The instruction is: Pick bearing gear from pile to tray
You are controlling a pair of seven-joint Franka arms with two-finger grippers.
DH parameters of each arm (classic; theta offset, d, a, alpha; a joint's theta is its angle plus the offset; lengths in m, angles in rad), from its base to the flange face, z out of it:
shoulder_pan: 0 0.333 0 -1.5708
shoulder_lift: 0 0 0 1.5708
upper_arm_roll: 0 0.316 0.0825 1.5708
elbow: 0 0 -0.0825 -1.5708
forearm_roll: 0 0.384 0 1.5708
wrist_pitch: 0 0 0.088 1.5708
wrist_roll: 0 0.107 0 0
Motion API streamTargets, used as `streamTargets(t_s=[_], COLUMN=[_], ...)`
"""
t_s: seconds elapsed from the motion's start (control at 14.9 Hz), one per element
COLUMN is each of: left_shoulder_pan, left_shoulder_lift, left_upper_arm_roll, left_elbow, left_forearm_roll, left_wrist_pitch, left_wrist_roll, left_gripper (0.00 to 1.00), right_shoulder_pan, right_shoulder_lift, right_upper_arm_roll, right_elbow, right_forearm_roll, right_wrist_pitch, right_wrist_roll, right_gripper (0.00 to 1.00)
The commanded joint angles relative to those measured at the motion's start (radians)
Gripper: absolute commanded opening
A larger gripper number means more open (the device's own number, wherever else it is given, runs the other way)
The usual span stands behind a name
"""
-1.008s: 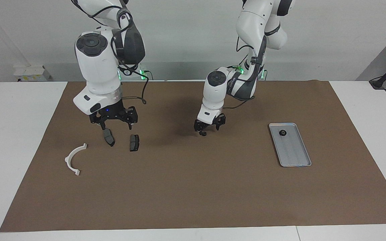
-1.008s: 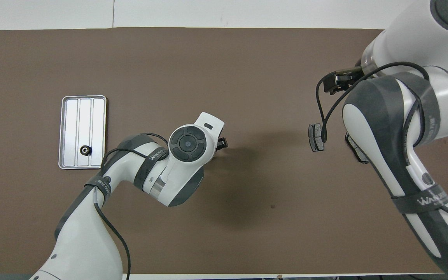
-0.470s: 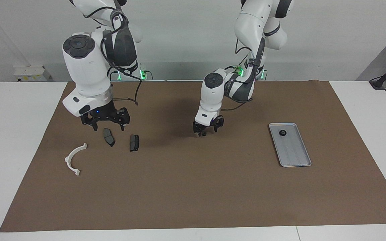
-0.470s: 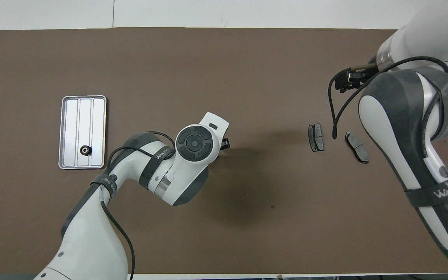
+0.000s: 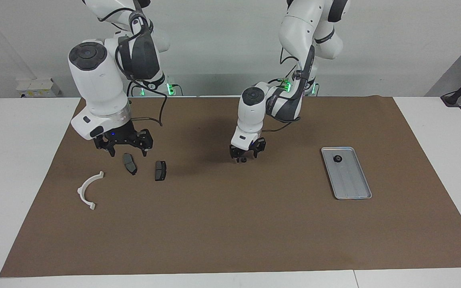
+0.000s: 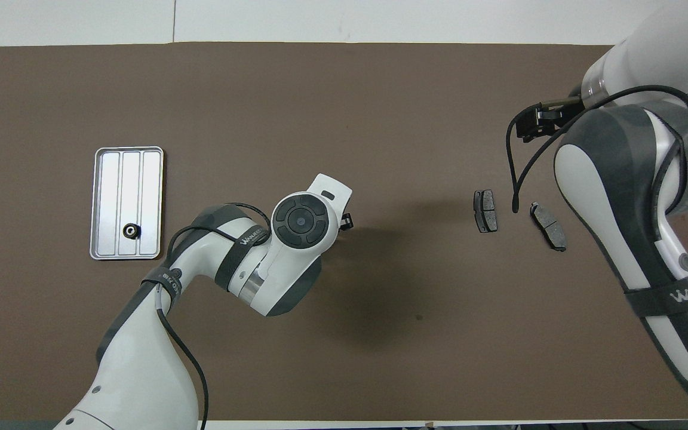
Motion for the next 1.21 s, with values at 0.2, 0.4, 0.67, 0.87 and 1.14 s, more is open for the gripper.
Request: streamTargets(t_s=[0.2, 0.4, 0.67, 0.87, 1.14], left_shoulder_pan=[-0.019, -0.013, 0.029, 0.105, 0.25], left_shoulder_lift=[0.005, 0.005, -0.001, -0.073, -0.202], left_upper_arm_roll=[0.018, 0.018, 0.021, 0.015, 0.013], left_elbow=[-0.016, -0.012, 0.037, 0.044, 0.041], left_forearm_roll=[0.02, 0.02, 0.036, 0.04, 0.014], left_wrist_pitch=[0.022, 0.016, -0.037, -0.088, -0.276], left_wrist_roll=[-0.066, -0.078, -0.06, 0.009, 0.161], left_gripper=[0.39, 0.0, 0.0, 0.0, 0.0], right_shoulder_pan=[-0.048, -0.071, -0.077, -0.066, -0.068], right_shoulder_lift=[-0.025, -0.037, -0.091, -0.155, -0.269], right_upper_arm_roll=[0.014, 0.012, 0.001, -0.02, -0.028], right_elbow=[-0.02, -0.023, -0.07, -0.128, -0.222], right_forearm_roll=[0.024, 0.05, 0.051, 0.051, 0.051], right_wrist_pitch=[-0.007, -0.009, -0.006, -0.009, -0.012], right_wrist_roll=[-0.088, -0.129, -0.165, -0.165, -0.165], right_gripper=[1.0, 1.0, 1.0, 1.0, 1.0])
